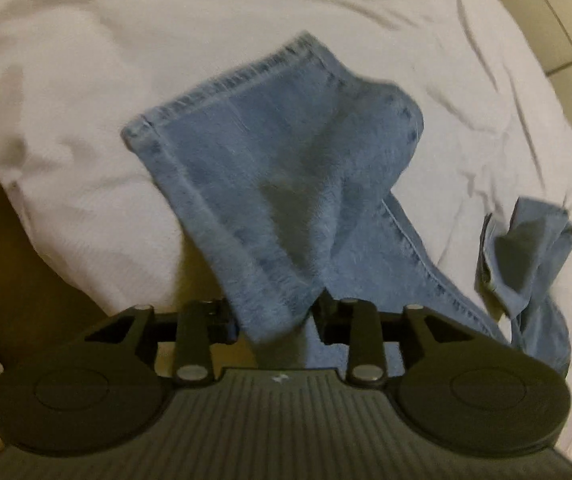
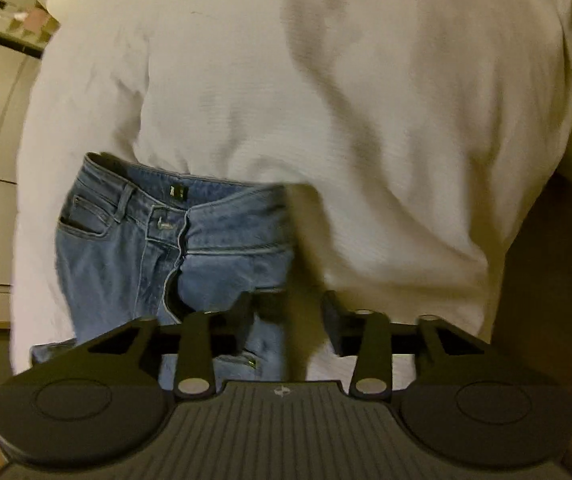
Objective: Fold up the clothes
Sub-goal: 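Lay the jeans flat on the bed and open both tools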
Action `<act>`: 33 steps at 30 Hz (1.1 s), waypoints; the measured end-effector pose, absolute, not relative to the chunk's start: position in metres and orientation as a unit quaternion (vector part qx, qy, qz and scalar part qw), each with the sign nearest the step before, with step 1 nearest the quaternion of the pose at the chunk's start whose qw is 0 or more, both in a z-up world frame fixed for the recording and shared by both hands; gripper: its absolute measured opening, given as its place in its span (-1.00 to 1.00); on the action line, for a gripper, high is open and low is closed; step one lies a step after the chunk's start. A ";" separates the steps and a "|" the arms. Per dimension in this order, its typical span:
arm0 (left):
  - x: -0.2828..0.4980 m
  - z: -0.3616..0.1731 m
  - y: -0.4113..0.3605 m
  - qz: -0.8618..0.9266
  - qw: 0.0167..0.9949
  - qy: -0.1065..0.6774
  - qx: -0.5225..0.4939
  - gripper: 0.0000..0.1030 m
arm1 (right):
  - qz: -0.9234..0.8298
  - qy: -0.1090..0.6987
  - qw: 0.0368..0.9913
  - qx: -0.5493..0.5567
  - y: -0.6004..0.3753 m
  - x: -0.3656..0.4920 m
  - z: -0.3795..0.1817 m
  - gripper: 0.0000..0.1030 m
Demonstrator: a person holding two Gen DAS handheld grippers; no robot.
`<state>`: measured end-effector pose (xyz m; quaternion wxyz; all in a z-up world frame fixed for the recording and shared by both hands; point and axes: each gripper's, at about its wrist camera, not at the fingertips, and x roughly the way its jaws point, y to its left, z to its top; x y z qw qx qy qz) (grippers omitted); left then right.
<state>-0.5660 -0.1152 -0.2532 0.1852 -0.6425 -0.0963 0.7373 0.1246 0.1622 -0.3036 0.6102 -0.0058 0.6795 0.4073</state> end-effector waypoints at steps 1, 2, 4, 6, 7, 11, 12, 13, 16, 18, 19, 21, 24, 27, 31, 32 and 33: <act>-0.570 -0.250 -0.115 0.740 0.186 -0.103 -0.638 -0.31 | 0.411 0.682 0.605 0.003 0.162 0.125 -0.307 0.10; -0.572 -0.248 -0.118 0.740 0.189 -0.113 -0.635 -0.27 | 0.417 0.683 0.600 0.004 0.162 0.126 -0.313 0.16; -0.573 -0.247 -0.128 0.739 0.194 -0.135 -0.631 -0.23 | 0.423 0.683 0.595 -0.004 0.182 0.128 -0.327 0.19; -0.575 -0.245 -0.138 0.737 0.200 -0.157 -0.626 -0.20 | 0.421 0.688 0.591 -0.008 0.183 0.132 -0.333 0.20; -0.575 -0.244 -0.143 0.736 0.203 -0.168 -0.624 -0.18 | 0.419 0.689 0.591 -0.007 0.187 0.131 -0.335 0.21; -0.583 -0.247 -0.163 0.731 0.210 -0.212 -0.614 -0.14 | 0.413 0.689 0.595 -0.005 0.182 0.130 -0.333 0.31; -0.585 -0.247 -0.169 0.729 0.210 -0.225 -0.611 -0.13 | 0.412 0.688 0.597 -0.008 0.181 0.128 -0.333 0.34; -0.590 -0.249 -0.169 0.732 0.208 -0.226 -0.608 -0.12 | 0.412 0.687 0.598 -0.010 0.181 0.126 -0.332 0.36; -0.606 -0.254 -0.164 0.743 0.197 -0.220 -0.601 0.04 | 0.412 0.684 0.602 -0.017 0.179 0.120 -0.332 0.47; -0.618 -0.258 -0.160 0.749 0.190 -0.216 -0.596 0.05 | 0.409 0.682 0.606 -0.017 0.178 0.113 -0.334 0.54; -0.623 -0.260 -0.159 0.753 0.186 -0.214 -0.594 0.05 | 0.407 0.681 0.608 -0.016 0.177 0.110 -0.335 0.55; -0.634 -0.263 -0.155 0.760 0.179 -0.210 -0.589 0.03 | 0.398 0.678 0.618 -0.009 0.173 0.106 -0.336 0.57; -0.651 -0.269 -0.150 0.770 0.169 -0.203 -0.581 -0.64 | 0.383 0.673 0.633 0.002 0.167 0.101 -0.336 0.57; -0.668 -0.274 -0.145 0.779 0.158 -0.197 -0.574 -0.87 | 0.390 0.659 0.643 -0.015 0.165 0.095 -0.330 0.49; -0.680 -0.269 -0.137 0.793 0.162 -0.111 -0.576 -0.87 | 0.403 0.632 0.660 -0.049 0.164 0.085 -0.313 0.36; -0.683 -0.268 -0.135 0.796 0.163 -0.089 -0.576 -0.87 | 0.411 0.620 0.666 -0.065 0.165 0.080 -0.306 0.35; -0.686 -0.266 -0.133 0.798 0.163 -0.066 -0.576 -0.86 | 0.420 0.606 0.670 -0.082 0.165 0.076 -0.298 0.35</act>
